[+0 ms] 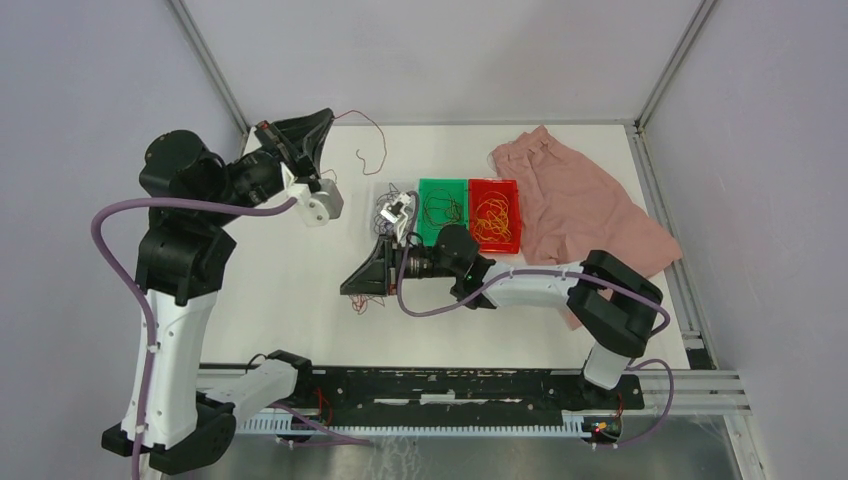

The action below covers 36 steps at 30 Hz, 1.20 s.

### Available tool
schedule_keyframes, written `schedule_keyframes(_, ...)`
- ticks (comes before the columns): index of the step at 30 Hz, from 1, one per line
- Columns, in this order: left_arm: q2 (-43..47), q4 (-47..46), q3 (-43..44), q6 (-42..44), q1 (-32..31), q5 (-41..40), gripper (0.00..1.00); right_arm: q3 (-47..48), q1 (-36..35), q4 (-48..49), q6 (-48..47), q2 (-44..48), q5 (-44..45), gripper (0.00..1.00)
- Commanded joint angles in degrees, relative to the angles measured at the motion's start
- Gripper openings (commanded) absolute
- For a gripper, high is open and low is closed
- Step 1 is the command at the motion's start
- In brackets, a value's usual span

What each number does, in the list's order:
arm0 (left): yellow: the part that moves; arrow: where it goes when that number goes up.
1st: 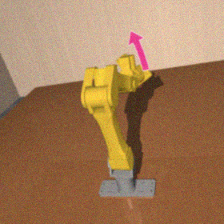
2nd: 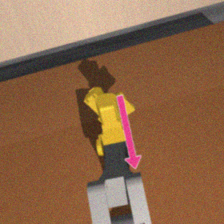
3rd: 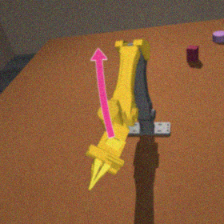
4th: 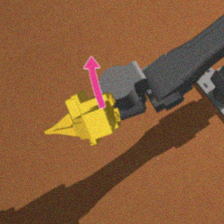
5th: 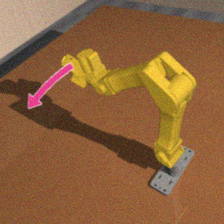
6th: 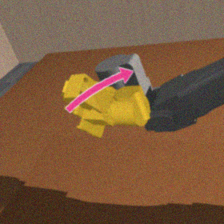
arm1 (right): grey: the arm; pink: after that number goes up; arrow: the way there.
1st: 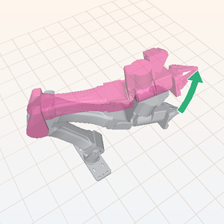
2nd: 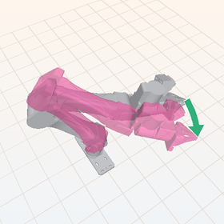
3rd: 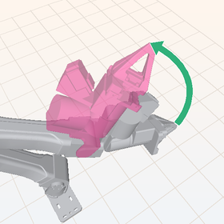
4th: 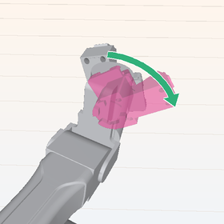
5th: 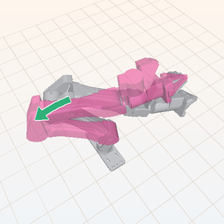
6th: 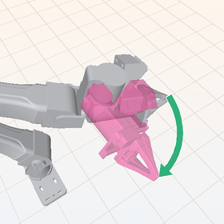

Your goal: Untangle the cables

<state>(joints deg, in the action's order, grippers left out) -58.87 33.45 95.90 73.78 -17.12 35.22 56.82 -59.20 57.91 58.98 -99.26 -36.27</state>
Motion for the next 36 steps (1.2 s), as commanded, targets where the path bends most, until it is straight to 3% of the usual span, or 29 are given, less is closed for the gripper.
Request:
schedule_keyframes(1,-1.71,-4.26,2.50,-0.08,-0.03,-1.40,0.03,-2.96,-0.27,-5.92,-6.65,2.23,-0.20,0.21)
schedule_keyframes(6,-3.31,-6.42,1.70,-4.45,-0.09,0.54,0.03,-6.11,0.75,-16.21,-13.40,4.81,6.01,0.20)
schedule_keyframes(9,-5.00,-11.59,1.67,-14.34,-0.26,3.22,0.03,-9.43,1.98,-21.35,-17.96,7.20,11.30,0.29)
schedule_keyframes(12,-6.56,-17.36,1.08,-24.58,-0.80,6.49,0.03,-12.32,2.09,-24.56,-21.88,9.90,15.37,0.45)
schedule_keyframes(17,-7.81,-29.40,-5.46,-38.74,-3.78,7.08,0.03,-16.28,2.24,-27.52,-24.78,16.04,20.55,0.58)
schedule_keyframes(25,-10.43,-38.74,-15.11,-43.47,-11.18,4.66,0.03,-20.69,6.85,-33.80,-24.89,28.93,31.44,0.55)
schedule_keyframes(36,-19.50,-48.45,-16.70,-47.98,-13.88,4.99,0.03,-20.96,14.17,-47.87,-29.69,43.52,45.94,0.44)
